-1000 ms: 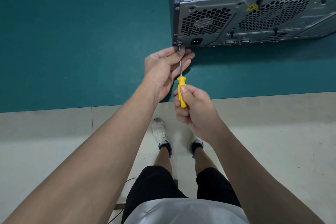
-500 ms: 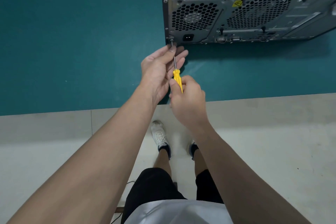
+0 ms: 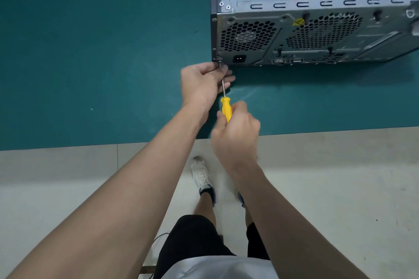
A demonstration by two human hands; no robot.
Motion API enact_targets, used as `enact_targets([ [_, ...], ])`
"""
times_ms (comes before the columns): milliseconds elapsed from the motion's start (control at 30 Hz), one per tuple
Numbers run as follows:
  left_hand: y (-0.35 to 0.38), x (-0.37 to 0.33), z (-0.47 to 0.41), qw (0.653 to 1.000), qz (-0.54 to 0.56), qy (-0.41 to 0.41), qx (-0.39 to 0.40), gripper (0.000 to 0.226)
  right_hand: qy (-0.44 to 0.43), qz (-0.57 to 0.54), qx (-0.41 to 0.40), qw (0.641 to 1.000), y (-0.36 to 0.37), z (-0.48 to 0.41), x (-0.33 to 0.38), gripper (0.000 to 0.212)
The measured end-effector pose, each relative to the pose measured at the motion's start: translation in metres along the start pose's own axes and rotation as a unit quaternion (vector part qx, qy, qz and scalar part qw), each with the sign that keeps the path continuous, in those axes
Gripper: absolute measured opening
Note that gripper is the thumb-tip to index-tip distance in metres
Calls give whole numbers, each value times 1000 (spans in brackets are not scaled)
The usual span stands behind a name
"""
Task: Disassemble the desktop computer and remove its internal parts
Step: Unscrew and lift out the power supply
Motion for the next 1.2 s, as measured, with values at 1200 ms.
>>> enact_targets([
  [1200,37,-114,-6,975,-150,166,-7,52,62,13,-1,998,28,-25,13,16],
])
Point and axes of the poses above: each hand's wrist, its own z-axis away from the middle knuckle, its own y-axis out of the palm, x = y × z, the point moved 4 cm from there along -z, towards the middle knuckle, and after that the axes turned 9 degrees about -x, right-handed, at the moved point
